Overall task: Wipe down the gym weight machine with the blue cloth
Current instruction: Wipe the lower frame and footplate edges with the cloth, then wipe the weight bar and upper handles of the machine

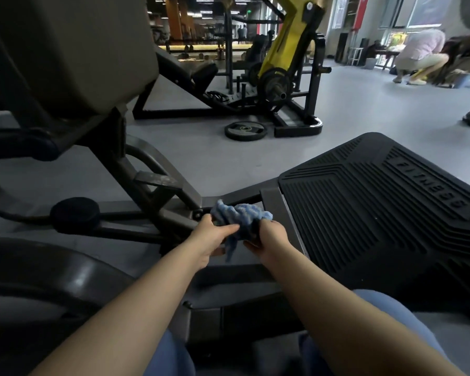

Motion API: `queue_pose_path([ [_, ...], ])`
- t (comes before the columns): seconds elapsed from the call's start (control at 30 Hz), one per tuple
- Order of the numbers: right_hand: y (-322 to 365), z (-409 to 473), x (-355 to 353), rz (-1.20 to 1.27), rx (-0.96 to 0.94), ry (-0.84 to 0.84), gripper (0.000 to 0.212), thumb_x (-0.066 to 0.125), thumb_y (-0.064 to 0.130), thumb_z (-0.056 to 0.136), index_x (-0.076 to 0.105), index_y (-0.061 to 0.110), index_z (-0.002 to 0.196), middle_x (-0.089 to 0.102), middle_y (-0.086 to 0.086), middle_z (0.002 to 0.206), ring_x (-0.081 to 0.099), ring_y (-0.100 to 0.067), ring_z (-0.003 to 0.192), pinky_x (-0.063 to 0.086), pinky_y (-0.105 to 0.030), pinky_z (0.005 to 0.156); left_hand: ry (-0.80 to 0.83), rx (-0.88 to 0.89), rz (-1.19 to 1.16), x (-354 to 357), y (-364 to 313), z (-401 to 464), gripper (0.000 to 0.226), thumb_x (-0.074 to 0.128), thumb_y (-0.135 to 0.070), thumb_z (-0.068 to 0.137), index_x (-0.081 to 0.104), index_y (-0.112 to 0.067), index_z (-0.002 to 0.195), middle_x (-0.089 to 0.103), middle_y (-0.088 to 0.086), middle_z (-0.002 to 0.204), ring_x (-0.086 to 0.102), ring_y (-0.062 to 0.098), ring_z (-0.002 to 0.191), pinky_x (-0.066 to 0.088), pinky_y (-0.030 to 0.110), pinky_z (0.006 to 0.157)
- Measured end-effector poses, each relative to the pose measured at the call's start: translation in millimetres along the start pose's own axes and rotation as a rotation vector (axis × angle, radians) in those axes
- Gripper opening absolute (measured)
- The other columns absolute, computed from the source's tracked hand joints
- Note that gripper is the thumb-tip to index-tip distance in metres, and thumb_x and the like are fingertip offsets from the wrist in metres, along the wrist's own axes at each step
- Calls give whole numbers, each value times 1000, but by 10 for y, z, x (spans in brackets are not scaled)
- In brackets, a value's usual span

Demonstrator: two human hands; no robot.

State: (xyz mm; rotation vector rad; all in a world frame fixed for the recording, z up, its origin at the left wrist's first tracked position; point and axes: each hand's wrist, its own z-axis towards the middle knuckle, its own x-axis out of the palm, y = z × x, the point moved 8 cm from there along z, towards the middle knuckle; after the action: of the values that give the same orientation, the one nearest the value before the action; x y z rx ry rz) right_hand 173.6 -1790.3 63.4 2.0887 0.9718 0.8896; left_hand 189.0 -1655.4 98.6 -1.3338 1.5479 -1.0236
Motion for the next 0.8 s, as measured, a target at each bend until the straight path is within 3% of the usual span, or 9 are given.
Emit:
queue_pose_path([
  [0.07,93,-80,156,-30,-65,79,30,36,3,94,54,8,118,59,-18,118,60,-33,101,54,-34,62,-104,79,0,-67,-136,-99,39,68,-12,84,45,-13,115,59,10,112,59,21,92,52,34,76],
  [0.2,317,-372,520,-62,-128,267,29,36,6,96,51,12,120,57,-15,120,60,-26,98,53,-26,49,-319,266,39,-364,-463,-419,51,71,-14,81,46,-11,125,58,6,120,57,19,104,48,32,86],
  [0.37,462,-1060,1302,-85,-103,613,25,37,7,97,52,16,115,59,-9,111,61,-25,100,55,-34,71,-619,393,135,-1002,-942,-1100,61,64,-20,87,35,-18,140,54,3,128,54,19,113,39,26,82],
  [0.47,507,-1520,1759,-58,-47,774,25,37,3,95,50,13,113,60,-10,103,62,-27,93,53,-34,66,-757,493,192,-1412,-1289,-1512,67,61,-20,89,25,-20,146,50,-4,131,50,14,116,38,26,88],
  [0.63,699,-2165,2408,18,-35,995,36,35,0,97,43,4,132,56,-19,122,60,-32,102,53,-37,77,-965,651,532,-1932,-2012,-2092,67,60,-19,90,24,-21,146,42,-3,141,42,16,129,36,26,101],
  [0.8,929,-2664,2918,74,-138,1091,23,47,7,97,50,4,120,64,-12,98,64,-19,76,56,-29,65,-1122,851,930,-2103,-2780,-2685,59,59,-17,89,30,-19,141,47,1,130,48,15,119,41,26,97],
])
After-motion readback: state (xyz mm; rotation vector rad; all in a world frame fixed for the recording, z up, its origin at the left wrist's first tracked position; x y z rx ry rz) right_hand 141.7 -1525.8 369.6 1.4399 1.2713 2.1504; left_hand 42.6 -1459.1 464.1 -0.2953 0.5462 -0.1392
